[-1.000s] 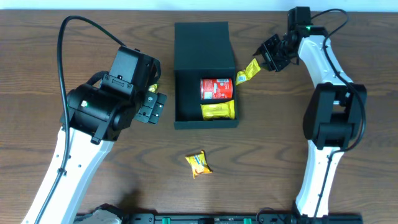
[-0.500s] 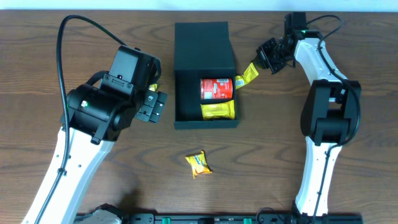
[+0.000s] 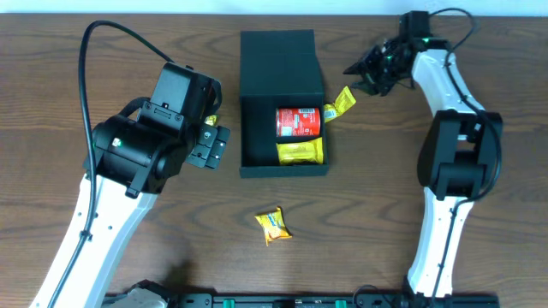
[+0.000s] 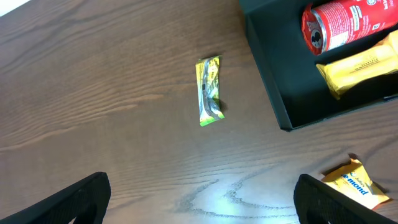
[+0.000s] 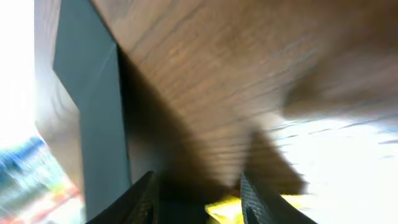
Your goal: Pack container
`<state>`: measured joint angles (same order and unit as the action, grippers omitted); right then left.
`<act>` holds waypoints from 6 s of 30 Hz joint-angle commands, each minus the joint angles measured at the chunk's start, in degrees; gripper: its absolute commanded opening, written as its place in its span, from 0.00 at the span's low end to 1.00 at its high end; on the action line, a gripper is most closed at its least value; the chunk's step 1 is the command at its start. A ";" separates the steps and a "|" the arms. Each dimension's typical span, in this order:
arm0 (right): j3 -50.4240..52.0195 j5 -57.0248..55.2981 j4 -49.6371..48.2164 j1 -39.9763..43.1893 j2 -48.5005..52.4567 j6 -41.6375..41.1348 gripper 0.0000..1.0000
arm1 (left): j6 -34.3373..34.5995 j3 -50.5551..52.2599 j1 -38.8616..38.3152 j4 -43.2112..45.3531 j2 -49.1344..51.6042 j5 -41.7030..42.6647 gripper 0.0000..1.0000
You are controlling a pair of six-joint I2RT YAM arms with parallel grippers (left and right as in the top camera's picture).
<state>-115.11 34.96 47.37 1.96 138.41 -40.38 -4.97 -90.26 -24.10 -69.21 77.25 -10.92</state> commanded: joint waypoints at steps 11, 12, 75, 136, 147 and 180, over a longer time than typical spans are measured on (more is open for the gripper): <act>-1.92 1.95 8.50 0.87 0.13 52.89 0.93 | -0.83 2.16 0.15 0.44 2.03 -0.48 0.95; -1.92 1.95 8.15 0.83 0.13 53.79 0.92 | -0.81 2.16 0.15 0.59 2.27 -1.03 0.95; -5.55 -13.97 15.02 -4.90 -2.89 35.67 0.02 | 0.26 2.16 0.13 5.53 4.42 -3.23 0.95; -7.98 -25.31 14.75 -35.89 -6.27 41.81 0.17 | 0.28 -3.45 0.15 -0.87 -5.27 -11.96 0.95; -13.94 -25.29 16.94 -35.91 -6.86 41.75 0.22 | 0.24 -3.45 0.15 -0.90 -5.27 -11.98 0.95; -25.90 -45.59 45.51 -27.21 -30.69 21.03 0.85 | -20.24 -3.43 13.68 3.26 7.37 10.51 0.95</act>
<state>-140.27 -7.31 91.48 -26.11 109.49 -17.06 -18.37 -92.73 -10.63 -65.93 81.23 -5.32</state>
